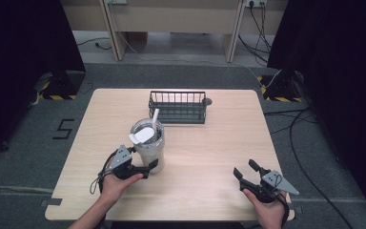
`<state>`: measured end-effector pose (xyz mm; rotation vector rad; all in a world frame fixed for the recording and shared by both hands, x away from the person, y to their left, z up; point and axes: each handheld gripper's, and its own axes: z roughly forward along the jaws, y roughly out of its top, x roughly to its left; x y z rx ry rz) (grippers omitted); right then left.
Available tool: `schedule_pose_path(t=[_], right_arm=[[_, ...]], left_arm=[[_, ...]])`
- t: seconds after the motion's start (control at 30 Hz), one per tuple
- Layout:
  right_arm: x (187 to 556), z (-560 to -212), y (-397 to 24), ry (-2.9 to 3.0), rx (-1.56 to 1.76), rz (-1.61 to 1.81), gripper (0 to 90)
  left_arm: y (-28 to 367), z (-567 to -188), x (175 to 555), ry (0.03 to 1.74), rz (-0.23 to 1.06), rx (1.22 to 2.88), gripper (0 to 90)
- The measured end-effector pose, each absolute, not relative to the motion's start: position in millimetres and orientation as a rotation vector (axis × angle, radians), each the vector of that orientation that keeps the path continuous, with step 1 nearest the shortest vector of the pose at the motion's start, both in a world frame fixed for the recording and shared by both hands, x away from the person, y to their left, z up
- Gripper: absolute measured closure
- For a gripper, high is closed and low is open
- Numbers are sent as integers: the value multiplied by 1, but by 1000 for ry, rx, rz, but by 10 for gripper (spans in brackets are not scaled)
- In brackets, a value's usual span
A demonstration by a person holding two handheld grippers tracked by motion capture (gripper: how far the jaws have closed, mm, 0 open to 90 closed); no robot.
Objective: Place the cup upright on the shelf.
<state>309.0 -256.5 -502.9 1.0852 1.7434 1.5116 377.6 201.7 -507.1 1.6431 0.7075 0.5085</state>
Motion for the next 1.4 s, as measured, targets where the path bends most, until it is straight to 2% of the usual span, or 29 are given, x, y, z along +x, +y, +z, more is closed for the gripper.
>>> schedule_pose_path(t=[0.4,0.63,1.4], right_arm=[[310,-505,-256,1752,1091,1509,295],[311,-506,-257,1751,1105,1512,298],[313,-507,-259,1748,1113,1518,303]], left_arm=[[192,-511,391,668,502,1677,89],[194,-515,390,671,488,1644,88],[197,-516,390,677,489,1692,105]])
